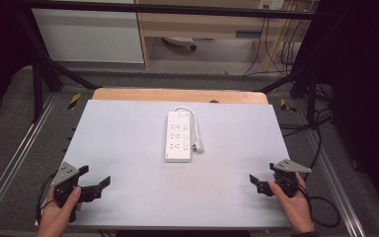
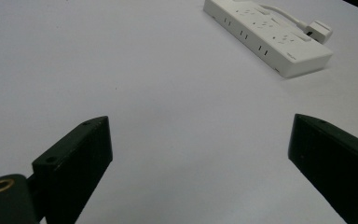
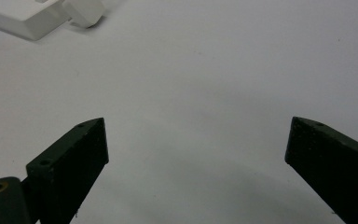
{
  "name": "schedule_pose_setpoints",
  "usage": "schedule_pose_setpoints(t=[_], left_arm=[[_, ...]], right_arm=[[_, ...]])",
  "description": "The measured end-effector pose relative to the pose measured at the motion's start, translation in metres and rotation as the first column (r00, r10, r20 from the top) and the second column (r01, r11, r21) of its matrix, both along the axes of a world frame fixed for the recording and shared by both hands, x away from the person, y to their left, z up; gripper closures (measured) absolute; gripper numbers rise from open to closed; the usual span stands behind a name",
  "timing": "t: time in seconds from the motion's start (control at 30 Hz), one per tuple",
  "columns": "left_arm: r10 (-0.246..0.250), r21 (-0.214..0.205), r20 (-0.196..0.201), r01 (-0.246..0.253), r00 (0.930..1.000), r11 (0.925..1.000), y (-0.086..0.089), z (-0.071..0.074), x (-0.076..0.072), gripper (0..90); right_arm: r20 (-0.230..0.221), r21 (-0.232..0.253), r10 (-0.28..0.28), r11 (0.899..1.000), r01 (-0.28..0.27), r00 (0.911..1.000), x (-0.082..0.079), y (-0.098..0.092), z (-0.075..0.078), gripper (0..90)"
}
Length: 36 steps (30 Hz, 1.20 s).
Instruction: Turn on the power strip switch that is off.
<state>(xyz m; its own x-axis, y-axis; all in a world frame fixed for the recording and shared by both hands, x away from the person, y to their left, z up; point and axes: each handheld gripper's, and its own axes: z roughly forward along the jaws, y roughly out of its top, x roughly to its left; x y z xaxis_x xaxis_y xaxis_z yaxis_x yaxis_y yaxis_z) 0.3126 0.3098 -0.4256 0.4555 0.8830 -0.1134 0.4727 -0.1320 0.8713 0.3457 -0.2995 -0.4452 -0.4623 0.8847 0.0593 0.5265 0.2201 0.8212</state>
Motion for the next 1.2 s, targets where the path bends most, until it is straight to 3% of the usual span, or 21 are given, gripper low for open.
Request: schedule_pose_setpoints(t=[0.23,0.47,0.7,0.93,1.2], left_arm=[[0.0,0.003,-0.003,0.0,1.0,1.0,0.0,0.0,0.0,6.2],[-0.003,0.007,-0.003,0.003,1.0,1.0,-0.001,0.0,0.0,6.2],[-0.001,0.007,-0.01,0.001,1.0,1.0,0.0,-0.001,0.0,6.2],[0.0,0.017,-0.017,0.0,0.9999,0.9999,-0.002,-0.003,-0.001,6.3],[0.004,0.023,-0.021,-0.004,0.9998,0.9997,-0.001,-0.004,-0.001,6.3]], right_arm=[[0.01,-0.002,0.006,1.0,-0.006,0.9999,-0.002,0.002,0.0,5.8],[0.041,0.021,-0.02,1.0,0.019,0.999,-0.003,0.002,0.001,5.2],[0.038,0.053,-0.024,0.998,0.022,0.999,-0.004,0.003,0.003,3.7],[0.015,0.13,-0.034,0.991,0.032,0.9993,-0.005,0.008,0.013,3.4],[0.026,0.121,-0.024,0.992,0.02,0.9994,0.001,0.021,0.032,3.9]])
